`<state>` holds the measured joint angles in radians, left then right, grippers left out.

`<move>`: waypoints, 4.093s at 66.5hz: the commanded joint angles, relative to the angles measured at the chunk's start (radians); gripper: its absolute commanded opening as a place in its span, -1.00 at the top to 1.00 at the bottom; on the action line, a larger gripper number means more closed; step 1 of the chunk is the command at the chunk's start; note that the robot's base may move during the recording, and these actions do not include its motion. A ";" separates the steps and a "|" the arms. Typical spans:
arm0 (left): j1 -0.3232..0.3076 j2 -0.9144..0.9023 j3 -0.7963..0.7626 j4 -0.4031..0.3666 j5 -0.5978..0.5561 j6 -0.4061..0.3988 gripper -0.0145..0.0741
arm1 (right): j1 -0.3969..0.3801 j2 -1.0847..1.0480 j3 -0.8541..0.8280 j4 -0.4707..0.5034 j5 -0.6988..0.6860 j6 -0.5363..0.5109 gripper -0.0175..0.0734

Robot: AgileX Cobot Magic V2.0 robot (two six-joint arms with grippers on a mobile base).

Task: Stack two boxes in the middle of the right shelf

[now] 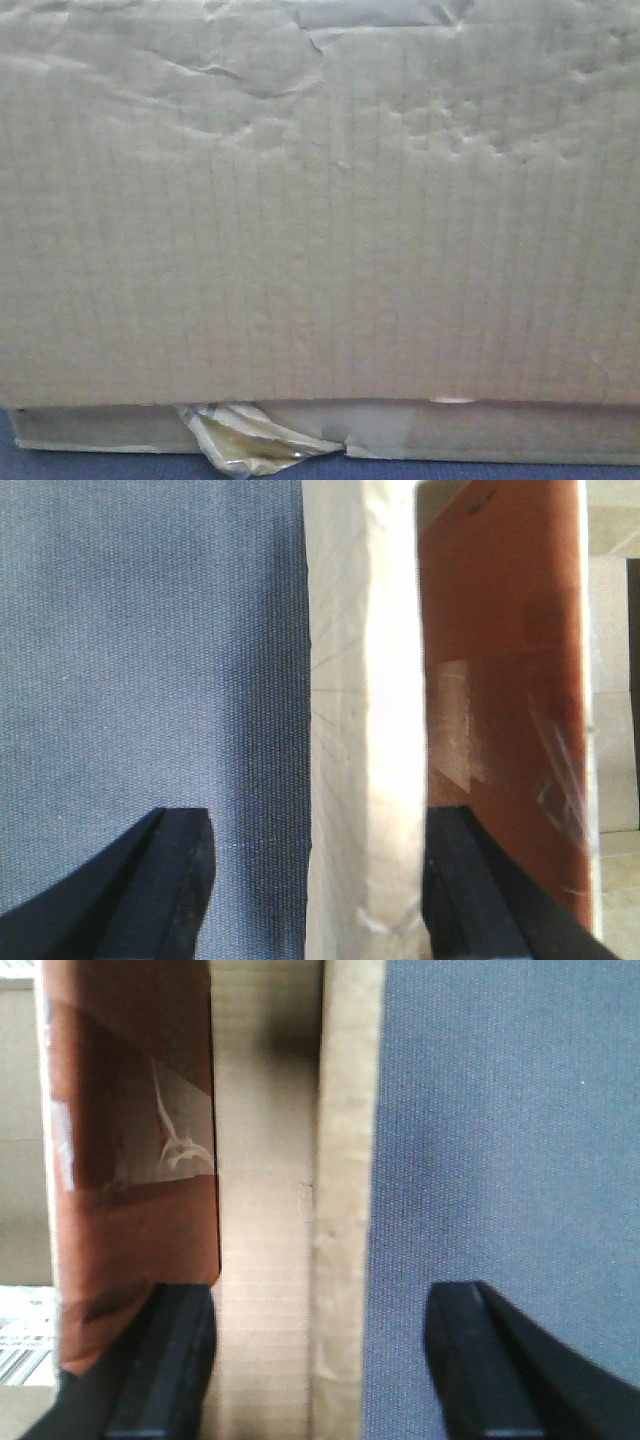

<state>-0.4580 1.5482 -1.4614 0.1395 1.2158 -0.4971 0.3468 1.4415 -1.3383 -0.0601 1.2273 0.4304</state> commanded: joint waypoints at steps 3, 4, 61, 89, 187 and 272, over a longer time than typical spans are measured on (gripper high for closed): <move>-0.005 -0.005 -0.007 0.005 -0.003 0.000 -0.09 | 0.002 -0.005 0.003 -0.004 -0.006 -0.005 0.00; -0.005 -0.005 -0.007 0.005 -0.003 0.000 -0.09 | 0.002 -0.005 0.003 -0.004 -0.006 -0.005 0.01; -0.094 -0.028 -0.034 0.163 0.005 -0.151 0.92 | 0.106 -0.009 -0.025 -0.117 -0.006 0.133 0.95; -0.094 -0.092 -0.279 0.409 0.005 -0.166 0.92 | 0.131 -0.009 -0.276 -0.284 -0.193 0.174 0.95; -0.094 -0.100 -0.358 0.522 -0.136 -0.218 0.92 | 0.131 -0.007 -0.366 -0.464 -0.340 0.278 0.95; -0.094 -0.100 -0.358 0.522 -0.136 -0.218 0.92 | 0.131 -0.007 -0.366 -0.464 -0.345 0.278 0.95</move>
<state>-0.5453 1.4627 -1.8106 0.6406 1.1114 -0.7071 0.4784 1.4461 -1.6918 -0.4956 0.9345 0.6989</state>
